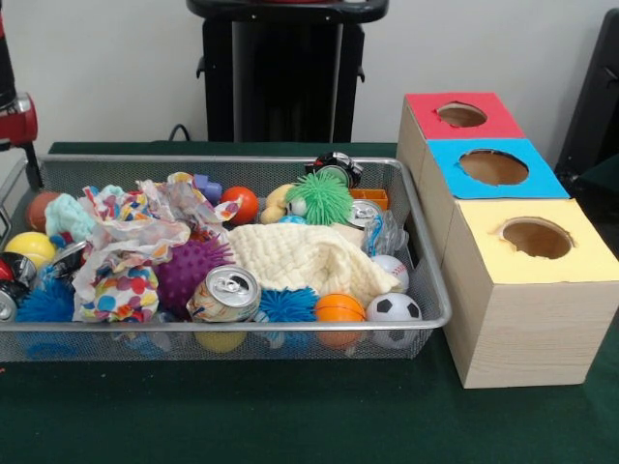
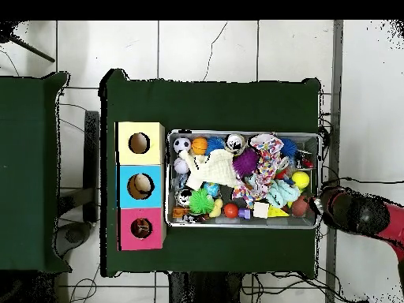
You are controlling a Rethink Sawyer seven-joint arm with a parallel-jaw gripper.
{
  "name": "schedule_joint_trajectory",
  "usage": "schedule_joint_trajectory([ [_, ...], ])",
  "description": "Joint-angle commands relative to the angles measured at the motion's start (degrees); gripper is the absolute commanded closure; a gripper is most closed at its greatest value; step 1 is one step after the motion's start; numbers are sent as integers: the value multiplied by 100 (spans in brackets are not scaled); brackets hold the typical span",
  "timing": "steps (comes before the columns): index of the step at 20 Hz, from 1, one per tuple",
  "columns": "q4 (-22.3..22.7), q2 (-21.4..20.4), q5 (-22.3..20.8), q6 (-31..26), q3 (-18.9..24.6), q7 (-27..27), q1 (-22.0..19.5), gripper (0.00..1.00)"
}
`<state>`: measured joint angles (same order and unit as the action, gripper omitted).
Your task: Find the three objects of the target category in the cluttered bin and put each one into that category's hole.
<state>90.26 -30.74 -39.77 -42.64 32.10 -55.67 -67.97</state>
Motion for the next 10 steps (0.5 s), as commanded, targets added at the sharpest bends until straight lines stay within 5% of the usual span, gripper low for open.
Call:
schedule_joint_trajectory([
  [1, -374, 416, -215, -381, 166, 1133, 23, 0],
  [5, -85, 262, -239, -207, 102, 921, -12, 0],
  [10, 821, -227, -183, 47, -148, 259, -90, 0],
])
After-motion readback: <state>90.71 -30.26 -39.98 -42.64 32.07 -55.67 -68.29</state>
